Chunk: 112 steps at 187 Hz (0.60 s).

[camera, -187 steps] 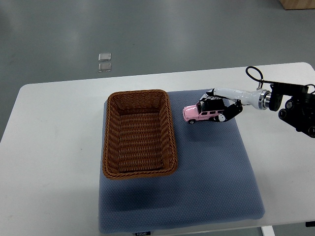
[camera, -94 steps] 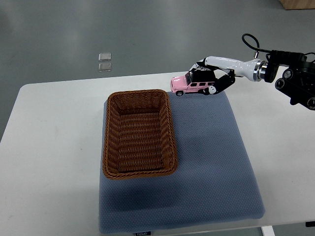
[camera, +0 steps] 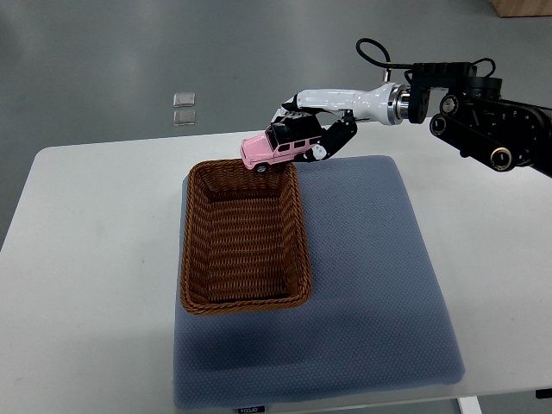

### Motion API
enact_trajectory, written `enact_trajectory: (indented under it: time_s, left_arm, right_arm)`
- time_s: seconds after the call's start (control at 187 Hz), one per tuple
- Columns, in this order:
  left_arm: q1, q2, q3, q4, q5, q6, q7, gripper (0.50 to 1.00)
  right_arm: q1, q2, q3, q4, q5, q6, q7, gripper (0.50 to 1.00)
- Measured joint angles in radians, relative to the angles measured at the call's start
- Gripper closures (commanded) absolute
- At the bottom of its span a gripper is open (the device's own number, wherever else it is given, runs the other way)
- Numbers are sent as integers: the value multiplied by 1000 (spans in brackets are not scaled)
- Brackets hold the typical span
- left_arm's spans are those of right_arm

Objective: Place pink car in brown basket
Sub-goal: 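Lift the pink car with the right hand toward the basket, then lower the held car into the wicker basket and open the right hand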

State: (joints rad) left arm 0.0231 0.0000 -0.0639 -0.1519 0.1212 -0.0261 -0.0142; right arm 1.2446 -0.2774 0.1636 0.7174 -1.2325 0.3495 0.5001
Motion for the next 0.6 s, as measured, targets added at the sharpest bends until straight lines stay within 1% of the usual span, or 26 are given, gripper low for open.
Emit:
enact_trajectory:
  time_s: [0.348,0.599]
  left_arm:
    - [0,0,-1,0,0,0,0,500]
    - [0,0,-1,0,0,0,-1,500]
  right_arm:
    - [57,109,-98,-38,-8,-7,0,1000]
    - [41,207,-145,-121,-8,-34,0,1000]
